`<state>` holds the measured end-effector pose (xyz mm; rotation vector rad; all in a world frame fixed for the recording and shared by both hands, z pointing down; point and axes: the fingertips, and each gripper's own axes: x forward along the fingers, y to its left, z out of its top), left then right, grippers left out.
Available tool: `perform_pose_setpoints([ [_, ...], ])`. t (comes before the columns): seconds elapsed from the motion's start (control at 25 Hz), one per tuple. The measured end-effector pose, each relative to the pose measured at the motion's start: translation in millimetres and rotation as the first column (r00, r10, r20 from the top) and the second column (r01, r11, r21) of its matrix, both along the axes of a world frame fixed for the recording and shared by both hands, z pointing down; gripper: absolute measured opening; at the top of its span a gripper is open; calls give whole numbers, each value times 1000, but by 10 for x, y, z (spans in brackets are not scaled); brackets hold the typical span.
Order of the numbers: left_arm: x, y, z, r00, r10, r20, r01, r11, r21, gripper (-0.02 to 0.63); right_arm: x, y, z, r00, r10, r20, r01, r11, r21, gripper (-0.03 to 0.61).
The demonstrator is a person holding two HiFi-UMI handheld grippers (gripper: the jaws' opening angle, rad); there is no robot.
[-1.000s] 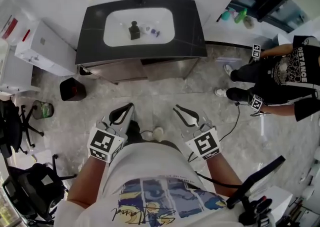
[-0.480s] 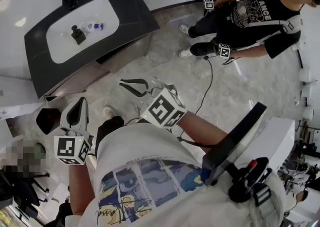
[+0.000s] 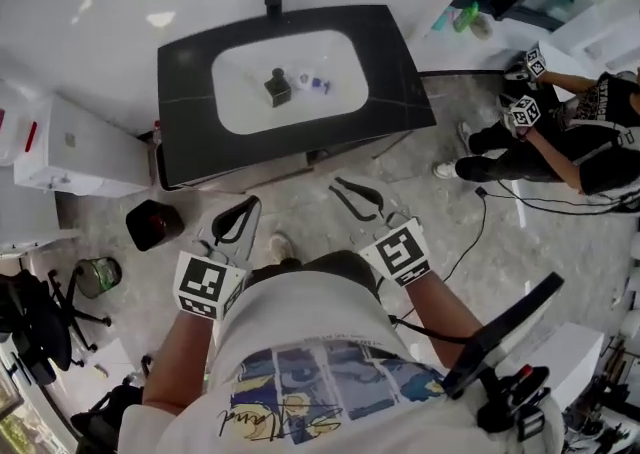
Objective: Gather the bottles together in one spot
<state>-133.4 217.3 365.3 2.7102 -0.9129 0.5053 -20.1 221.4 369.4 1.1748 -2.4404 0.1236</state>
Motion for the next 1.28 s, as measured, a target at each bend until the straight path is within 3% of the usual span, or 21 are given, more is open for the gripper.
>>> perform_pose_setpoints([
  [0.24,-356,-186,70,1000,-20,-11,20,1000,-12,20,-312,-436,235,1000,22,-1,-22,1000,-17,81],
  [0.52,-541,-415,21,996,-88,-28,87,996,-23,31,-404,-1090,635,1000,19,-5,-19,998,-60,118],
  [0.8,-568,-789,34,985,-171,-3,171,985,-33,35,-399,-2041,1035,998,47,41,-42,993,-110,158],
  [1.28,-232,-1397,206,982,-165,89,171,983,-68,35,-280,-3205,2069,989,145,36,-131,959,-252,222],
])
